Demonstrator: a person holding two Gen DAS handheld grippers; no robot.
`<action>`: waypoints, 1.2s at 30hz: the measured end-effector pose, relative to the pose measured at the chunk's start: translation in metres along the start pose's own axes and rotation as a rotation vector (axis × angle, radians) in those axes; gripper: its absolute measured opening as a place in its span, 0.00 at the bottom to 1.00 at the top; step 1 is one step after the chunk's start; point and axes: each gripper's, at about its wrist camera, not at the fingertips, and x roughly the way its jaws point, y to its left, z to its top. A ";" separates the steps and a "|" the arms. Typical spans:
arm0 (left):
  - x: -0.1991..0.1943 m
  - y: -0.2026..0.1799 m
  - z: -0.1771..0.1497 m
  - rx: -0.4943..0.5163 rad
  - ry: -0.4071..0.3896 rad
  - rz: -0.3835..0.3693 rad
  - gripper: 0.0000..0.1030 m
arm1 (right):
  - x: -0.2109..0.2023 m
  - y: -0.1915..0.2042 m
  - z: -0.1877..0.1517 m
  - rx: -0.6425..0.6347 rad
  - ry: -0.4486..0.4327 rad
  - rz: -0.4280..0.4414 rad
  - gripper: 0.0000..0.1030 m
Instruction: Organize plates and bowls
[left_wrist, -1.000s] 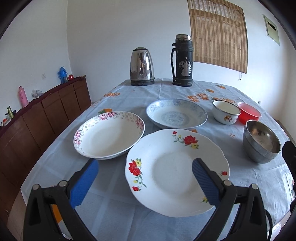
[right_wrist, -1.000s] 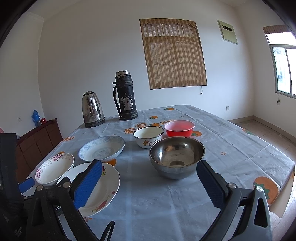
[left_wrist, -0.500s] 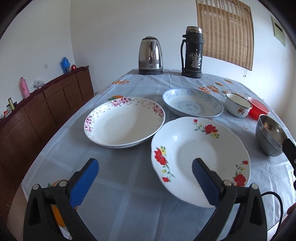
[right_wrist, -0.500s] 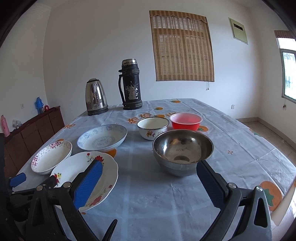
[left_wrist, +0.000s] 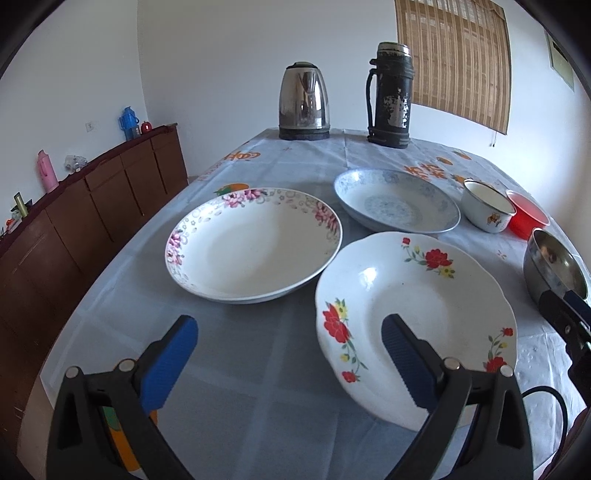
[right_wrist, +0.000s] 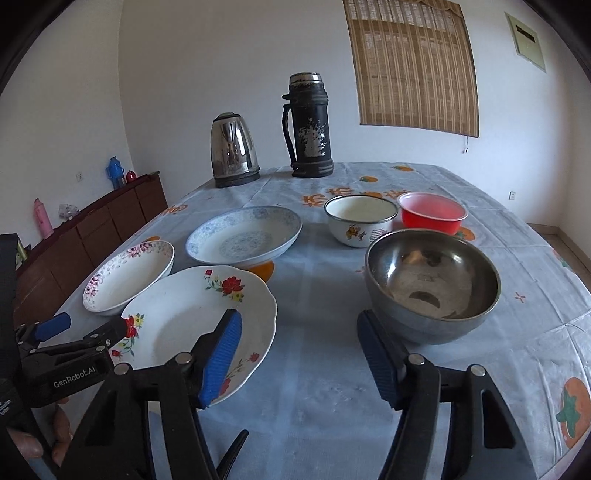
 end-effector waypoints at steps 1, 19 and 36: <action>0.001 0.001 0.000 -0.002 0.005 -0.003 0.95 | 0.002 -0.001 0.000 0.005 0.006 0.009 0.65; 0.035 -0.006 0.002 -0.043 0.147 -0.167 0.43 | 0.055 0.006 0.005 0.017 0.208 0.133 0.49; 0.043 -0.008 0.005 -0.041 0.189 -0.279 0.38 | 0.089 0.012 0.002 0.036 0.298 0.220 0.24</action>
